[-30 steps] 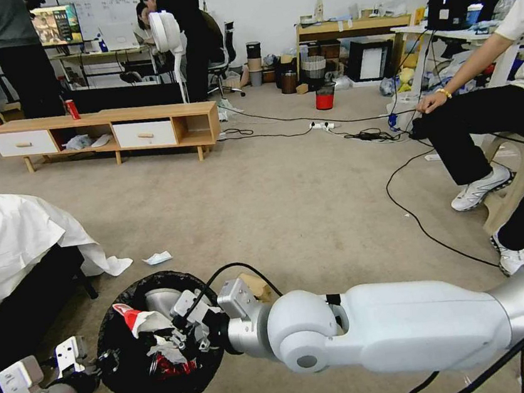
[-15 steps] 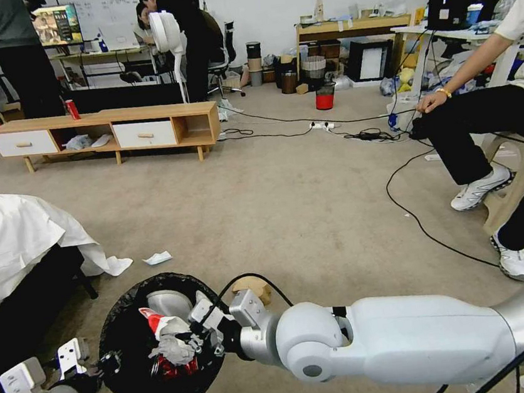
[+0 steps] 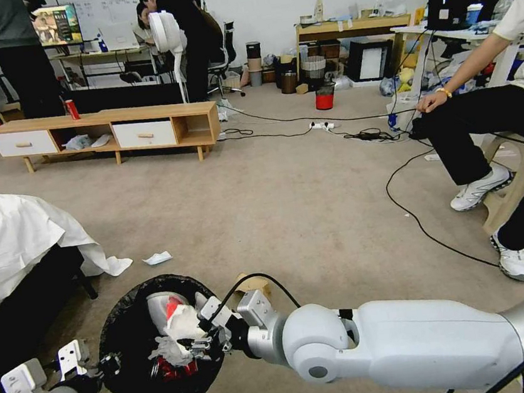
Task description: Pick up the trash bin and place the garbage on the floor into it.
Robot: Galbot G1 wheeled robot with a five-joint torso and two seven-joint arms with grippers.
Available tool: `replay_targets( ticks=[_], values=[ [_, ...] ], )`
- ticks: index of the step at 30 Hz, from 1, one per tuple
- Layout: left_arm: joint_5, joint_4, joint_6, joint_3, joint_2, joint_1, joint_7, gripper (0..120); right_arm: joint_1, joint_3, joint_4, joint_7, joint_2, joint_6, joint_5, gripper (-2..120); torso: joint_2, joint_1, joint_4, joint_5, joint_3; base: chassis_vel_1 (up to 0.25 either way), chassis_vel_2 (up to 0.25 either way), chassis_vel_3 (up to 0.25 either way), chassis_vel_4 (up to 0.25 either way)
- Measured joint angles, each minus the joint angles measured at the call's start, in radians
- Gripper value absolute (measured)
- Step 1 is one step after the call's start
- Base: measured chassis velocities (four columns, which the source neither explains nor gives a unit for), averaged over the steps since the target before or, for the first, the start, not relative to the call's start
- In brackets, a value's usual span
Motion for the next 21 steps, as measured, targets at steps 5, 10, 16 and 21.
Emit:
replay_targets(
  ticks=[5, 10, 16, 21],
  values=[
    [0.0, -0.001, 0.0, -0.001, -0.001, 0.002, 0.0, 0, -0.002, 0.001, 0.003, 0.0, -0.001, 0.0, -0.001, 78, 0.0, 0.0, 0.0, 0.0, 0.0, 0.0, 0.0, 0.0, 0.0],
    [0.002, -0.002, 0.0, -0.001, -0.006, 0.002, 0.001, 0, 0.0, 0.005, 0.009, -0.001, 0.004, 0.004, -0.002, 95, 0.0, 0.0, 0.0, 0.0, 0.0, 0.0, 0.0, 0.0, 0.0],
    [0.006, 0.006, 0.0, -0.001, -0.007, 0.002, 0.003, 0, -0.003, 0.068, 0.048, 0.001, -0.002, 0.012, 0.008, 88, 0.0, 0.0, 0.0, 0.0, 0.0, 0.0, 0.0, 0.0, 0.0],
    [0.007, 0.018, 0.0, -0.003, -0.001, 0.001, 0.003, 0, -0.008, 0.194, 0.114, 0.002, -0.028, 0.023, 0.043, 89, 0.0, 0.0, 0.0001, 0.0, 0.0, 0.0, 0.0, 0.0, 0.0]
  ],
)
